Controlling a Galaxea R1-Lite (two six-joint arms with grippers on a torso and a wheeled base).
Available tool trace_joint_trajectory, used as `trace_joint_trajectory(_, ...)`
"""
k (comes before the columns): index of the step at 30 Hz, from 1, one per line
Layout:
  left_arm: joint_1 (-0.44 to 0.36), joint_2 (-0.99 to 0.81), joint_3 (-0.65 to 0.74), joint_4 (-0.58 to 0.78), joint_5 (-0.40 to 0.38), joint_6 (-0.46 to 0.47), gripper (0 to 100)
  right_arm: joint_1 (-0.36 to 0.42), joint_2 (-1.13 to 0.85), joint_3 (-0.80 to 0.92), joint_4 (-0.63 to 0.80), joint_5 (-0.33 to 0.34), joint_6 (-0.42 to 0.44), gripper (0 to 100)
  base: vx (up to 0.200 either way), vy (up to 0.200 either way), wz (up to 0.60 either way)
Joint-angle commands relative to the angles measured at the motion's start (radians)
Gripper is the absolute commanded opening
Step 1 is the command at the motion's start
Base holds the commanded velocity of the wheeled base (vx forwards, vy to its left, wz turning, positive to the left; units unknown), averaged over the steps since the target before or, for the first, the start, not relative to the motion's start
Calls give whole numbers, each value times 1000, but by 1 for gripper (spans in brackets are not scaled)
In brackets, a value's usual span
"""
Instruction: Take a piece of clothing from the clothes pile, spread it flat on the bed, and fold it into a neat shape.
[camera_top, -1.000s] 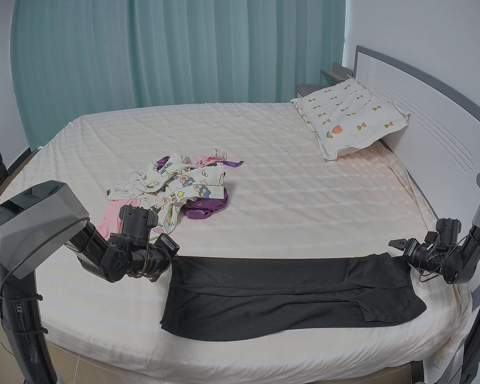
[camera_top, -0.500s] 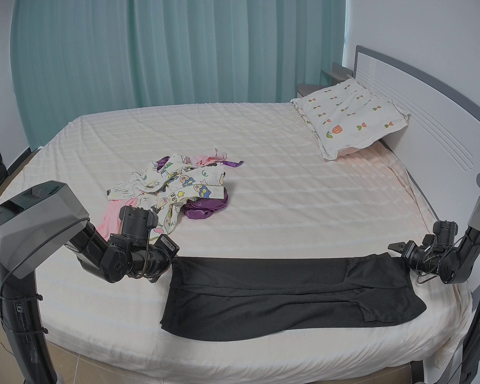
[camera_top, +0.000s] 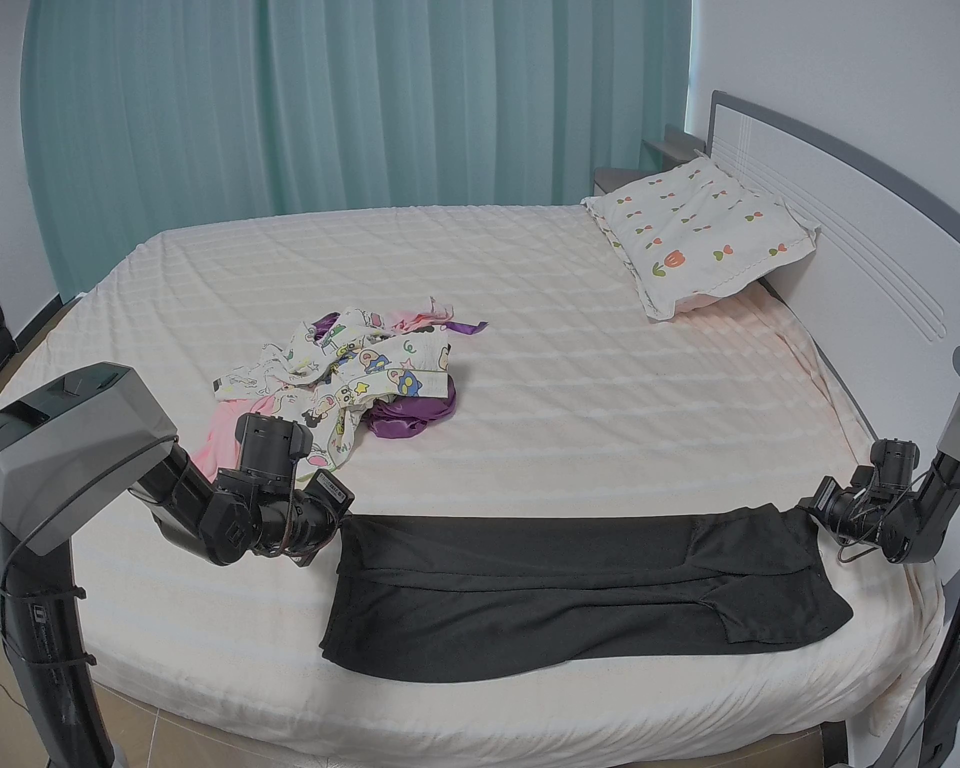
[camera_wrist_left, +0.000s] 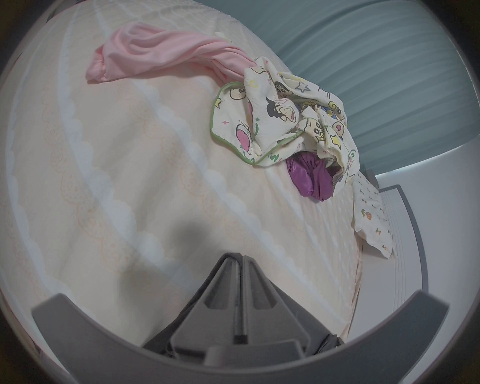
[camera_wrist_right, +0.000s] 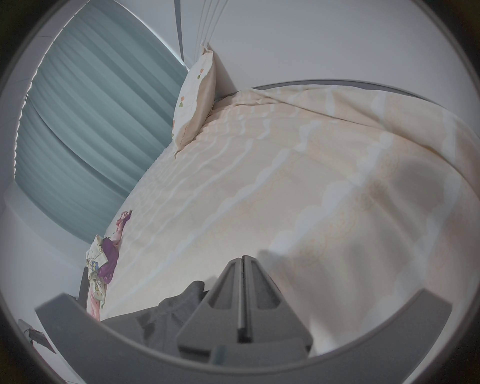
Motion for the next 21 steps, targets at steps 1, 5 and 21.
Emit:
trace_joint_trajectory(1, 9, 3, 0, -13, 0, -15, 0, -18, 2, -9, -1, 0, 3, 0, 0, 0, 0)
trace_joint_trajectory(5, 18, 6, 8, -41, 2, -19, 0, -28, 4, -21, -2, -1, 4, 0, 0, 0, 0)
trace_joint_trajectory(21, 23, 61, 18, -124, -1, -16, 0, -33, 4, -26, -13, 3, 37, 0, 0, 0, 0)
